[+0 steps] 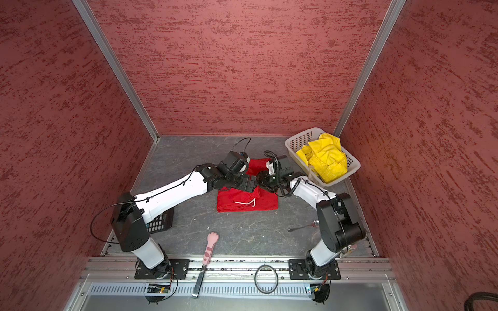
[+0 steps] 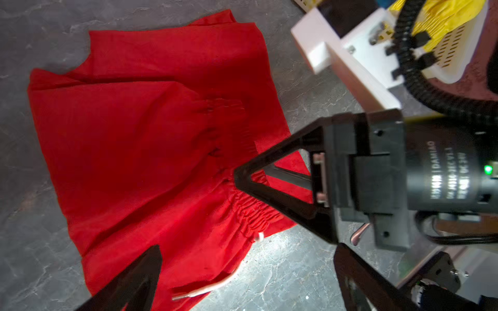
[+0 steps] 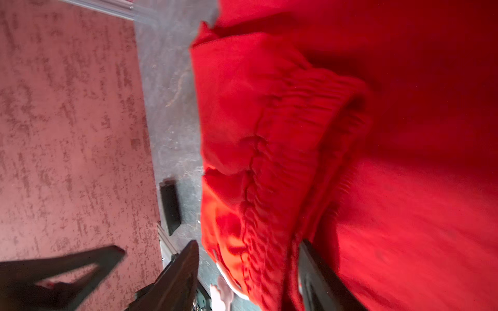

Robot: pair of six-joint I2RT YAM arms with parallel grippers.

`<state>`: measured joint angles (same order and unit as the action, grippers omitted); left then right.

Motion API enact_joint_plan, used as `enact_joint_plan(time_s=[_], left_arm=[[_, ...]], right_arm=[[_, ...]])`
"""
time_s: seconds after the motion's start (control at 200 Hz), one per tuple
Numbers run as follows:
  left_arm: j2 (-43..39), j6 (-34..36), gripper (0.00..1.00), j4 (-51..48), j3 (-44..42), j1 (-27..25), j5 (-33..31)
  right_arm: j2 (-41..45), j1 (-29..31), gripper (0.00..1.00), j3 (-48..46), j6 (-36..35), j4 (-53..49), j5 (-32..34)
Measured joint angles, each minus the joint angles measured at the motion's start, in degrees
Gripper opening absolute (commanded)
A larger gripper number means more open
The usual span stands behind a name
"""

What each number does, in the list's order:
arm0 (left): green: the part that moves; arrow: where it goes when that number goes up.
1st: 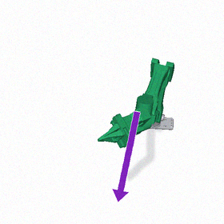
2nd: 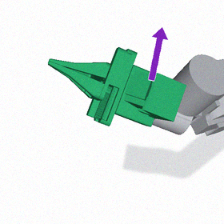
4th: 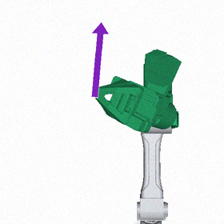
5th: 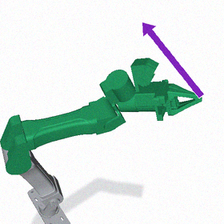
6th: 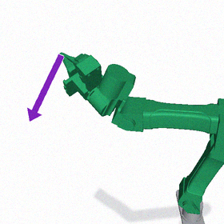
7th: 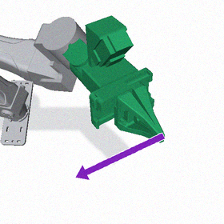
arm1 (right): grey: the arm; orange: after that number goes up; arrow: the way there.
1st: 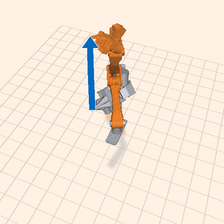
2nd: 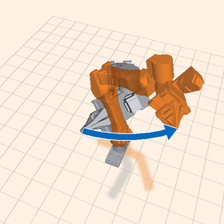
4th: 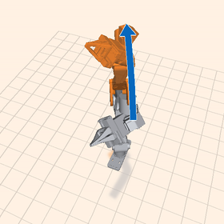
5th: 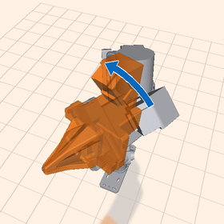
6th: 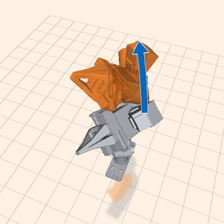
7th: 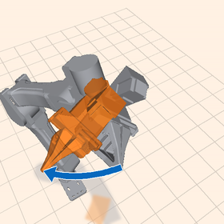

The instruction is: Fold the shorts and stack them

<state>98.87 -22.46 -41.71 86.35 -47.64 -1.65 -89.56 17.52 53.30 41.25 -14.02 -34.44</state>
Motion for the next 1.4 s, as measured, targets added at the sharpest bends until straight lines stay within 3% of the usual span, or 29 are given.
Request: enact_joint_plan(time_s=[0.09, 0.13, 0.195, 0.281, 0.546, 0.681, 0.882, 1.042, 1.132, 1.307, 1.403], left_arm=[[5.7, 1.2, 1.0, -4.4, 7.6, -0.2, -1.3], [8.7, 1.8, 1.0, -6.4, 11.5, -0.6, -2.4], [14.2, 2.7, 1.0, -10.2, 19.0, -1.6, -4.5], [21.6, 3.7, 1.0, -15.6, 27.9, -3.6, -6.7], [39.0, 3.8, 1.0, -30.8, 43.5, -7.0, -10.7], [42.7, 2.7, 1.0, -35.3, 46.4, -7.0, -11.9], [44.6, 0.8, 0.9, -38.5, 48.1, -6.9, -14.5], [46.1, -0.3, 0.57, -39.8, 48.3, -6.9, -15.3], [46.9, -1.2, 0.52, -40.2, 48.3, -6.9, -15.2], [47.5, -1.9, 0.01, -40.2, 48.3, -6.3, -14.5], [47.5, -2.6, 0.0, -39.9, 48.3, -5.7, -13.7]], right_arm=[[4.5, -5.4, 0.51, -4.1, -0.7, -1.3, 0.7], [6.3, -7.6, 0.41, -5.5, -1.0, -1.5, 1.2], [8.1, -10.3, 0.15, -7.3, -1.7, -1.2, 1.6], [8.4, -11.2, 0.03, -10.0, -1.7, 0.3, 1.2], [7.0, -11.3, 0.0, -16.2, -1.6, 7.6, -2.1], [2.4, -11.3, 0.0, -17.6, -0.1, 15.3, -5.6], [-5.9, -11.3, 0.0, -22.7, 4.5, 26.6, -10.2], [-7.4, -11.3, 0.0, -23.5, 5.8, 30.8, -11.8], [-7.4, -11.3, 0.0, -23.5, 5.8, 31.8, -11.9], [-7.4, -11.3, 0.0, -23.8, 5.3, 31.8, -11.8], [-7.4, -11.3, 0.0, -23.8, 4.5, 31.0, -11.6]])
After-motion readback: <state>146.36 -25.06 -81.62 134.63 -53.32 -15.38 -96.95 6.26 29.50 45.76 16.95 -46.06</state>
